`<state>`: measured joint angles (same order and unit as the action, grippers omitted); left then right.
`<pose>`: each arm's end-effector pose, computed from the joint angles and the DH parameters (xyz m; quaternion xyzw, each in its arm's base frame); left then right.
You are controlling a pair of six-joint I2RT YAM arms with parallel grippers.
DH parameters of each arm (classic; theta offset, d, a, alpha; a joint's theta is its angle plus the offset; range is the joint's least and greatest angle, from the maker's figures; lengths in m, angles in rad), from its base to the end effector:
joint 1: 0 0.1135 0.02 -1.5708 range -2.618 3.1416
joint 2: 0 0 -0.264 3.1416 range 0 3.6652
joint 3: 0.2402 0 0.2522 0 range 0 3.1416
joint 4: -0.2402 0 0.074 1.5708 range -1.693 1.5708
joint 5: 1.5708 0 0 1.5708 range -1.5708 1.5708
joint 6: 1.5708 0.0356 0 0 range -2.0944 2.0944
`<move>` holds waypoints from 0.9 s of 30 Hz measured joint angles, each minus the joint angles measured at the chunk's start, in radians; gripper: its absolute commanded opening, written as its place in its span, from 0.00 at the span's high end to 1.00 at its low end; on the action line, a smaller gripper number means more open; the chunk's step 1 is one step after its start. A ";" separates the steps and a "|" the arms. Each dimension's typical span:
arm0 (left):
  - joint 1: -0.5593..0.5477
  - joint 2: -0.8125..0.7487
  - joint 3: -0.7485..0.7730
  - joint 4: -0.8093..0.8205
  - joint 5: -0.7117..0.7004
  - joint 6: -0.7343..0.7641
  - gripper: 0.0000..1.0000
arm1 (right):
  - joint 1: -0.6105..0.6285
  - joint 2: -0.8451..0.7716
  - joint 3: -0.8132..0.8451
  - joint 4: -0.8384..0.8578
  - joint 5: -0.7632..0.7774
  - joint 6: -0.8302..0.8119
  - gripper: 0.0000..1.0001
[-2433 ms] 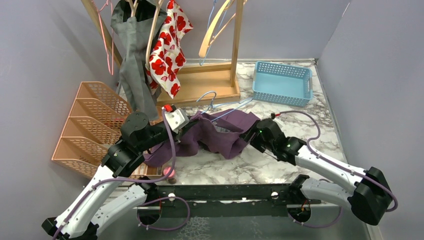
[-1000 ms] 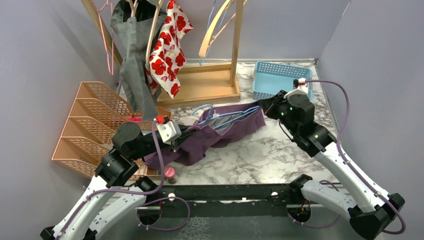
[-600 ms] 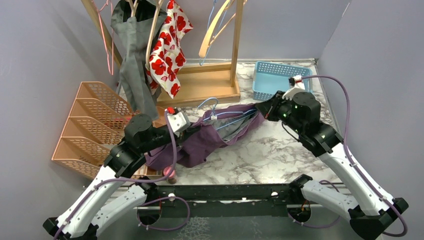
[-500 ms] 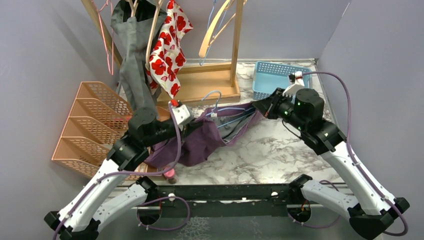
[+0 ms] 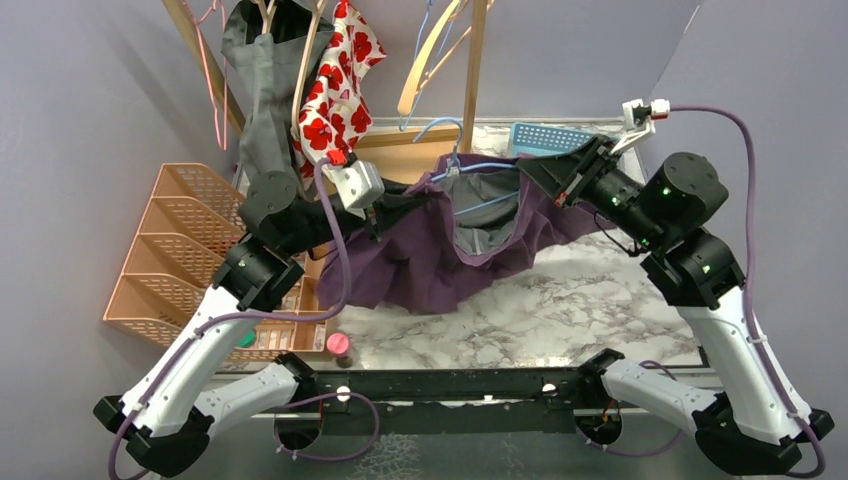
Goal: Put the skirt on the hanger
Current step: Hang the skirt on the hanger.
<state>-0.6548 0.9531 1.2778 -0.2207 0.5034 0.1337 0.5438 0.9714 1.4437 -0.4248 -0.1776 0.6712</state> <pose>0.1361 -0.1261 0.4746 0.4199 0.5275 -0.3464 0.6523 0.1429 0.0938 0.5015 -0.0203 0.6901 0.4617 0.5569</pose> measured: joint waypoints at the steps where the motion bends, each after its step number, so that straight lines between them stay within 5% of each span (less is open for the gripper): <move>1: 0.000 -0.008 -0.023 0.026 0.013 -0.005 1.00 | 0.000 -0.007 -0.018 0.009 -0.003 -0.004 0.99; 10: 0.001 -0.023 -0.557 0.386 0.116 -0.108 1.00 | -0.005 -0.046 -0.427 0.055 -0.177 -0.177 0.99; 17: 0.001 0.029 -0.729 0.552 0.141 -0.164 1.00 | -0.005 0.032 -0.605 0.133 -0.446 -0.323 0.99; 24: 0.000 -0.086 -0.859 0.686 0.135 -0.203 1.00 | -0.004 0.023 -0.599 0.192 -0.551 -0.531 0.70; 27: 0.000 -0.140 -0.896 0.713 0.129 -0.214 1.00 | -0.003 0.006 -0.598 0.193 -0.576 -0.643 0.65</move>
<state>-0.6548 0.8135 0.3817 0.4927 0.6319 -0.0807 0.5407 0.9775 0.8459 -0.2321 -0.7540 0.0284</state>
